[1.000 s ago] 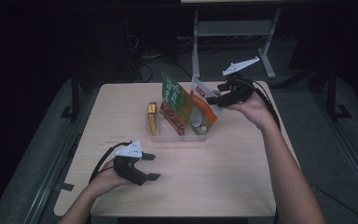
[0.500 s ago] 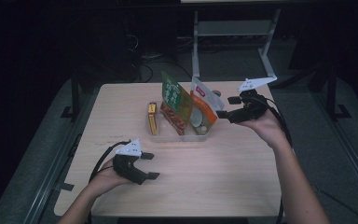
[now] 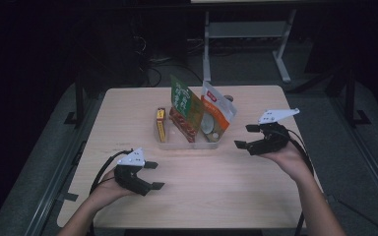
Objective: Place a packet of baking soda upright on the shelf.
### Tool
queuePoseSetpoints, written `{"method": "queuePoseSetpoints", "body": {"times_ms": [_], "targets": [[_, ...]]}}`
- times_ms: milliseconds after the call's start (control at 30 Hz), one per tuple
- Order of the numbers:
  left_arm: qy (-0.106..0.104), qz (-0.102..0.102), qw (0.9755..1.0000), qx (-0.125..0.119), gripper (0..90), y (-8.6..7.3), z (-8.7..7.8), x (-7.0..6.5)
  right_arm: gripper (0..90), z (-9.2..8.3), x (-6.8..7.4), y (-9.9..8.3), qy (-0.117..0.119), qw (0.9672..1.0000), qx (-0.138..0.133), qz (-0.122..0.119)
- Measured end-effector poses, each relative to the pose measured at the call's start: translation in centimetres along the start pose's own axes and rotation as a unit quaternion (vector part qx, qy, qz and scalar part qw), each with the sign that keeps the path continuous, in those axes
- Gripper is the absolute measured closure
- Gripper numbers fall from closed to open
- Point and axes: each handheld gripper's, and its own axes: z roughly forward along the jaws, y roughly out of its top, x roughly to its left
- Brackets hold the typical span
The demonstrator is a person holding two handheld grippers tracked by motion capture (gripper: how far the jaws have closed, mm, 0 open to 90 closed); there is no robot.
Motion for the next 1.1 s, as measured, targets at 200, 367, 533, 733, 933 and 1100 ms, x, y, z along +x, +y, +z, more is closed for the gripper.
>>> {"method": "queuePoseSetpoints", "body": {"times_ms": [200, 367, 533, 733, 933, 1100], "targets": [[0.004, -0.007, 1.0000, 0.003, 22.5, -0.9, 0.4, -0.2, 22.6, 0.3, 1.5, -2.1, 0.007, 0.9999, -0.009, -0.012], [0.004, -0.017, 0.9998, 0.000, 20.0, -1.4, 0.4, -0.1, 20.0, 0.7, 2.3, -3.6, -0.002, 0.9998, -0.015, -0.011], [0.007, -0.017, 0.9998, 0.004, 18.4, -1.6, 0.4, 0.0, 18.8, 1.2, 2.9, -5.4, -0.002, 0.9999, -0.003, -0.011], [0.005, -0.017, 0.9997, 0.016, 18.4, -2.0, 0.8, -0.1, 18.1, 1.7, 3.6, -7.1, -0.005, 0.9997, 0.020, -0.009], [0.003, -0.010, 0.9995, 0.030, 18.2, -2.2, 1.3, -0.2, 17.9, 2.3, 4.3, -8.2, -0.015, 0.9988, 0.044, -0.015], [0.004, -0.003, 0.9991, 0.042, 17.8, -2.4, 1.7, -0.2, 17.6, 2.8, 4.3, -8.7, -0.009, 0.9985, 0.052, -0.016]]}}
